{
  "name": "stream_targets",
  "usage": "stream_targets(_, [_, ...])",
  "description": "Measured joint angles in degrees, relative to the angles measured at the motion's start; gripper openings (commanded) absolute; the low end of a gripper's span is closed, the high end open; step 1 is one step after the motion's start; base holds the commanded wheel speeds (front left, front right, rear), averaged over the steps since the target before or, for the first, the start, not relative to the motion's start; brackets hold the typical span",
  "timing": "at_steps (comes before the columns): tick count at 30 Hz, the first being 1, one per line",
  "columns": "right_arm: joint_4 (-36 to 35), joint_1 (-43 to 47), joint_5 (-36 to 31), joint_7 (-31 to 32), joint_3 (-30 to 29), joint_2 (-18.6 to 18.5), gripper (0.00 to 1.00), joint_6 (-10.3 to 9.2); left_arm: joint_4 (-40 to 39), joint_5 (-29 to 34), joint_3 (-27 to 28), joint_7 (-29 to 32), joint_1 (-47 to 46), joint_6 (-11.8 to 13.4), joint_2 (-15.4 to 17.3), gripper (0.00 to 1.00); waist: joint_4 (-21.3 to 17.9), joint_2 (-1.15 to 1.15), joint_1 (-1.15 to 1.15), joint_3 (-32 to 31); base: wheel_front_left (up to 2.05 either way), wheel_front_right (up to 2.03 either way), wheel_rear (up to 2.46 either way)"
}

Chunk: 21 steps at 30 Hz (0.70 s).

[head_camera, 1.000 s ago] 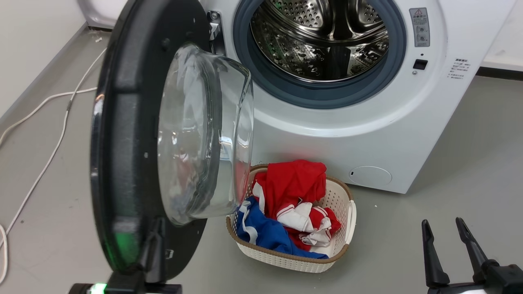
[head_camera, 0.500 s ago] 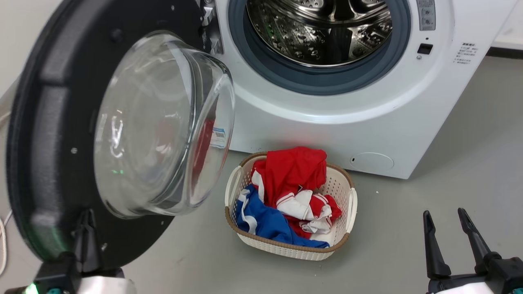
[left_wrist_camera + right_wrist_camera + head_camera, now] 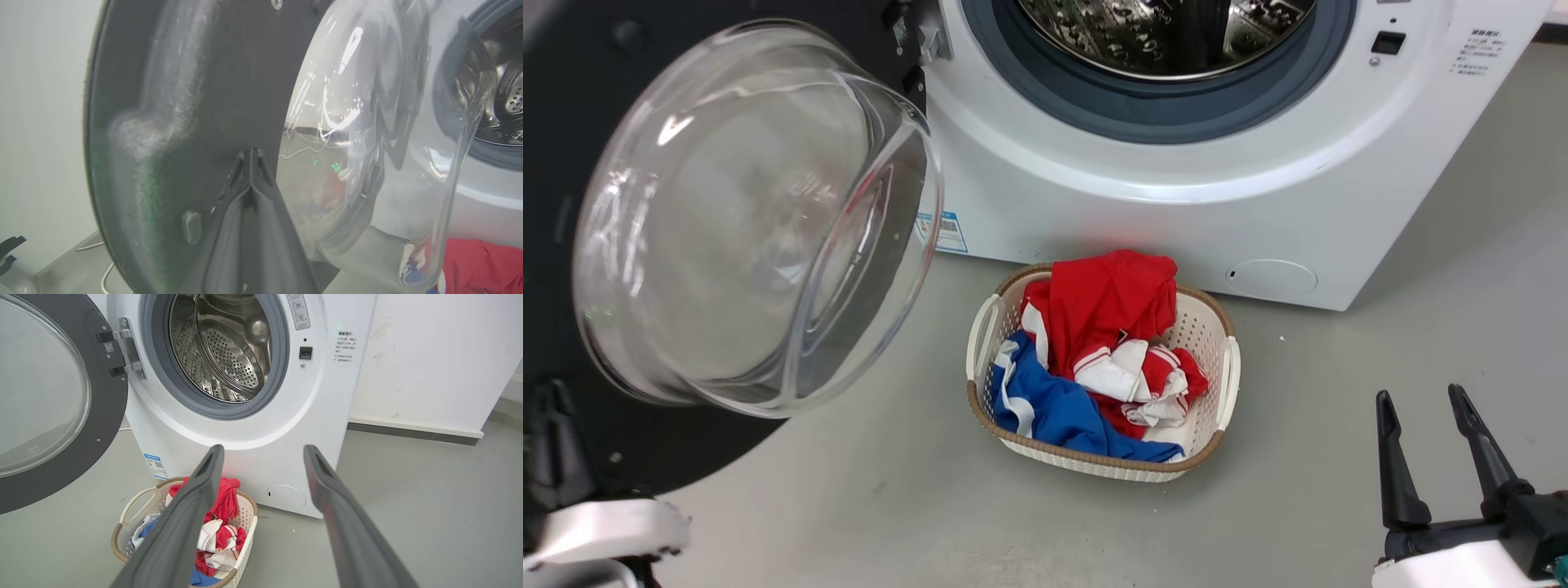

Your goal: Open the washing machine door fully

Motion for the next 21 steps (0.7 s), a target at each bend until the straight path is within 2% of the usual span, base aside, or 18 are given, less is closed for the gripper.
stream_targets(7, [-0.6, -1.1, -1.0, 0.0, -0.4, 0.0, 1.00, 0.00, 2.6, -1.1, 5.7, 0.0, -2.6, -1.8, 1.4, 0.00, -0.5, 0.00, 0.00, 2.2, 0.00, 0.00, 0.00])
stream_targets(13, [-1.1, -2.0, -1.8, 0.0, -1.0, 0.0, 1.00, 0.00, 7.8, -2.9, 10.0, 0.0, -6.2, -5.3, 3.8, 0.00, -0.8, 0.00, 0.00, 3.9, 0.00, 0.00, 0.00])
stream_targets(17, [-1.3, -2.6, -2.4, 0.0, -1.3, 0.0, 1.00, 0.00, 12.2, -3.4, 11.1, 0.0, -9.7, -7.9, 5.5, 0.00, -0.9, 0.00, 0.00, 5.1, 0.00, 0.00, 0.00])
stream_targets(21, [-1.4, -3.3, -2.8, 0.0, -1.2, 0.0, 1.00, 0.00, 16.7, -3.6, 11.6, 0.0, -13.1, -9.4, 7.3, 0.00, -0.9, 0.00, 0.00, 6.0, 0.00, 0.00, 0.00])
